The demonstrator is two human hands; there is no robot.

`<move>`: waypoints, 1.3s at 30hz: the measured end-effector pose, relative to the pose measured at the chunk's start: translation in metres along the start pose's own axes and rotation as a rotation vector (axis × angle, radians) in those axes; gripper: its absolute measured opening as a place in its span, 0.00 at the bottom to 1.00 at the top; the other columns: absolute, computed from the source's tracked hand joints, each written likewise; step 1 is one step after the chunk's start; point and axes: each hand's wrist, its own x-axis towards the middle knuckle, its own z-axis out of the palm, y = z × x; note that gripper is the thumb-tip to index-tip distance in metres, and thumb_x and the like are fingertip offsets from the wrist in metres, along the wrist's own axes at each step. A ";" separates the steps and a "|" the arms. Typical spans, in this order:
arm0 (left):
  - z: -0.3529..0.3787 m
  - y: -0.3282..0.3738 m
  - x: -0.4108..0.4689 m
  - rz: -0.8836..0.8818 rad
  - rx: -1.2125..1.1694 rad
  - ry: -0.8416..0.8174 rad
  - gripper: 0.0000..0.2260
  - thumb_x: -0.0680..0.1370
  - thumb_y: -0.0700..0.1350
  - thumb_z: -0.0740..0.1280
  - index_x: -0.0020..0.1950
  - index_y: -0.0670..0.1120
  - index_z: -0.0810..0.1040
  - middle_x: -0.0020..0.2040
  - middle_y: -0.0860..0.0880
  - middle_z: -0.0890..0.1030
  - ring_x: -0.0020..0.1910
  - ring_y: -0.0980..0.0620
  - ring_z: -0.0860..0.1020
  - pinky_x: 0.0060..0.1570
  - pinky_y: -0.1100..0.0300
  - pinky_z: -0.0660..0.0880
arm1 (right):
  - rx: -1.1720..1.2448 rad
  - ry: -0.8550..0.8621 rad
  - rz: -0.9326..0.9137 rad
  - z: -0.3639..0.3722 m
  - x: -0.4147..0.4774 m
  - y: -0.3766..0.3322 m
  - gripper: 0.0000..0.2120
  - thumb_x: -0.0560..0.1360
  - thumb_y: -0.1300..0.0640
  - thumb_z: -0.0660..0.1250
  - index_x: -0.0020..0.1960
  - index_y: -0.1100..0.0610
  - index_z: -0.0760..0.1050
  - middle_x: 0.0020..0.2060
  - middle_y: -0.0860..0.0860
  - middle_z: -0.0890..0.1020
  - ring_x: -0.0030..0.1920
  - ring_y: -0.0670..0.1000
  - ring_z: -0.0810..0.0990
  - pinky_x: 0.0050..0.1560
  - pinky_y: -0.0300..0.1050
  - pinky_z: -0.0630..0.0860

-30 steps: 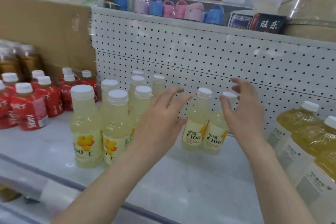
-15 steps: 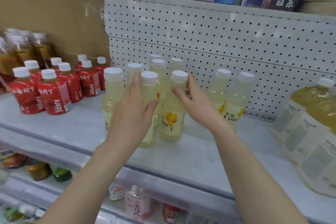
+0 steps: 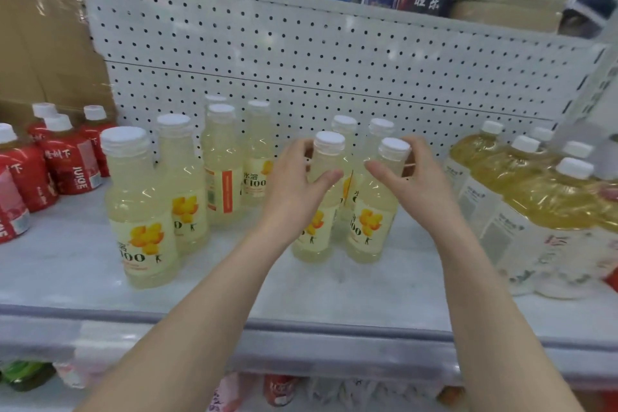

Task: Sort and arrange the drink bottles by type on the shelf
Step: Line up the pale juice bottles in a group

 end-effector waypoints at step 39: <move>-0.140 -0.063 -0.084 0.203 0.431 0.734 0.23 0.77 0.43 0.69 0.71 0.40 0.69 0.68 0.40 0.70 0.69 0.45 0.67 0.70 0.57 0.62 | 0.062 -0.133 -0.462 0.142 -0.027 -0.095 0.15 0.81 0.56 0.67 0.67 0.54 0.77 0.59 0.50 0.81 0.56 0.46 0.77 0.58 0.38 0.73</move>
